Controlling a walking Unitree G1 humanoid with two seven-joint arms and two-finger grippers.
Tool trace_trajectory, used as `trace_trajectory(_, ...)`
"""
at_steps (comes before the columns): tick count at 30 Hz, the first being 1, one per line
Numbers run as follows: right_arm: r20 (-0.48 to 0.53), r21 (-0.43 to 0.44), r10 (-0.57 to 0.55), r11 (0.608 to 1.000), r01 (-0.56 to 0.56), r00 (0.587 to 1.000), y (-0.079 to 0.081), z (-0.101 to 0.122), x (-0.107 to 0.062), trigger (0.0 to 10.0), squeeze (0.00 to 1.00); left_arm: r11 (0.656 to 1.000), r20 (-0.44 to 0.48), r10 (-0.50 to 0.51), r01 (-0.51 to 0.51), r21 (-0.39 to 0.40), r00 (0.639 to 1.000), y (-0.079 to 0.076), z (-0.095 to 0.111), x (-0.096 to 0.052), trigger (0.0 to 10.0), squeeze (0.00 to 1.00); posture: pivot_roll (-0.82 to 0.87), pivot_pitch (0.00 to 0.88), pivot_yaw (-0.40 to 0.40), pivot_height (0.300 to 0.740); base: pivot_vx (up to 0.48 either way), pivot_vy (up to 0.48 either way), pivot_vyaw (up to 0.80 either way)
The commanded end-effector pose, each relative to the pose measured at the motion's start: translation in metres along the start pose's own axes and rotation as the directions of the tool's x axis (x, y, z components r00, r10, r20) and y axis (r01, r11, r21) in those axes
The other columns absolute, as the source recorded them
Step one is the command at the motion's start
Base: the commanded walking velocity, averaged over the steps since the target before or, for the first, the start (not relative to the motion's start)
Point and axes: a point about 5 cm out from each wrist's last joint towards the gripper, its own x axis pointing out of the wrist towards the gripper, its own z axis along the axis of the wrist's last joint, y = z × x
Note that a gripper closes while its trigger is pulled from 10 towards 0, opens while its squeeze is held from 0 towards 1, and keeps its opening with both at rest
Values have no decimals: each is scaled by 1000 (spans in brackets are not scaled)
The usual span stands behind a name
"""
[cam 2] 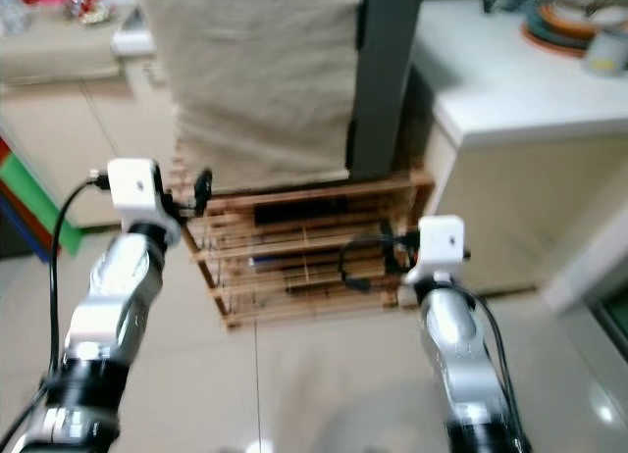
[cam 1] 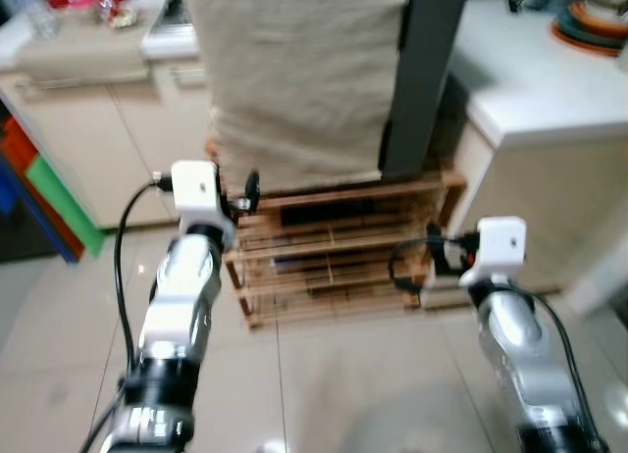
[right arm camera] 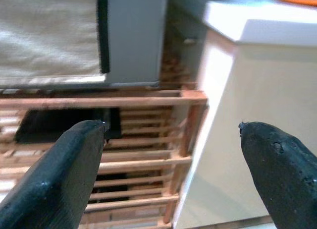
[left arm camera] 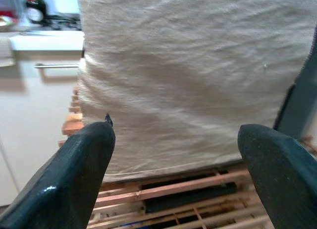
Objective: Restocking fridge
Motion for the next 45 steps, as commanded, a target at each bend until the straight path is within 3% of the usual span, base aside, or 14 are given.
trace_trajectory(1, 35, 10, 7, 1000, -7, 999, 6, 6, 0, 10000, 0, 999, -30, 47, -47, 16, 998, 14, -3, 0, 10000, 0, -75, 0, 64, 740, 0, 480, -725)
trace_trajectory(18, 80, 29, -38, 999, 35, 996, 3, 11, -8, 10000, 0, 996, -88, 86, -83, 32, 992, 29, -13, 2, 10000, 0, -81, 0, 78, 740, 0, 480, -725)
trace_trajectory(29, 92, 30, -46, 999, 43, 995, 1, 13, -7, 10000, 0, 994, -63, 103, -100, 48, 993, 38, -11, -1, 10000, 0, -76, 0, 73, 740, 0, 480, -721)
trace_trajectory(39, 103, 29, -46, 999, 43, 994, 1, 16, -7, 10000, 0, 997, -38, 37, -35, 69, 999, 25, -10, -3, 10000, 0, -79, 0, 72, 740, 0, 480, -718)
trace_trajectory(43, 110, 28, -41, 999, 38, 993, 4, 18, -7, 10000, 0, 995, -106, 93, -88, 43, 990, 29, -15, -3, 10000, 0, -78, 0, 69, 740, 0, 480, -716)
trace_trajectory(45, 116, 23, -32, 999, 30, 993, 4, 20, -6, 10000, 0, 996, -75, 83, -81, 23, 994, 28, -8, -1, 10000, 0, -78, 0, 67, 740, 0, 480, -706)
